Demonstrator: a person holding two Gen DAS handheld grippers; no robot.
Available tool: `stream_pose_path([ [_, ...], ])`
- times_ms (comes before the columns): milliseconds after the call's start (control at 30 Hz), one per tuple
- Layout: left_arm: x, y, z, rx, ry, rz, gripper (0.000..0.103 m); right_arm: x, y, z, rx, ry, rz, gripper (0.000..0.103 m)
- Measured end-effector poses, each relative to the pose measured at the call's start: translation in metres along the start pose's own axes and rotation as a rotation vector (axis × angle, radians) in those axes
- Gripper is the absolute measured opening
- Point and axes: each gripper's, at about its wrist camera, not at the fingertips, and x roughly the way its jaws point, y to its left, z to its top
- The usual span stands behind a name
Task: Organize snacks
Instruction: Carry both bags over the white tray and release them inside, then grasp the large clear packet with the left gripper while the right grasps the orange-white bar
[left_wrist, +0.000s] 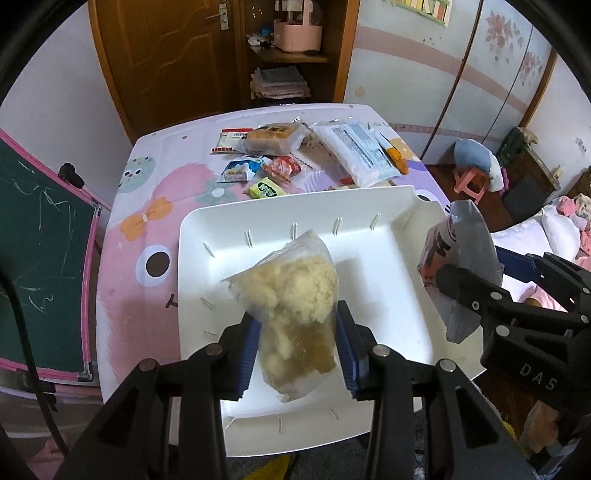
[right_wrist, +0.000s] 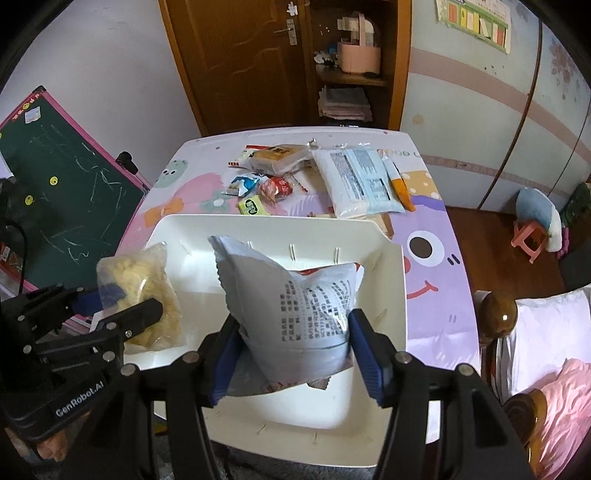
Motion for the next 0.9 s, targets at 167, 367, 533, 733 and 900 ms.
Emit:
stream_pose_path([
  [167, 0.000, 0.001, 0.001, -0.006, -0.005, 0.009, 0.050, 0.005, -0.003, 0.000, 0.018, 0.014, 0.008, 0.061],
  [367, 0.000, 0.003, 0.002, -0.006, -0.006, 0.017, 0.075, 0.007, -0.008, 0.001, 0.052, 0.020, 0.024, 0.063],
  [533, 0.002, 0.003, 0.002, -0.008, 0.005, 0.019, 0.081, 0.007, -0.012, 0.003, 0.077, 0.008, 0.015, 0.072],
  [733, 0.005, 0.004, 0.003, -0.014, 0.019, 0.005, 0.081, 0.011, -0.014, 0.002, 0.089, 0.027, 0.025, 0.073],
  [900, 0.008, 0.004, 0.003, -0.020, 0.024, -0.003, 0.082, 0.014, -0.016, 0.002, 0.098, 0.036, 0.029, 0.073],
])
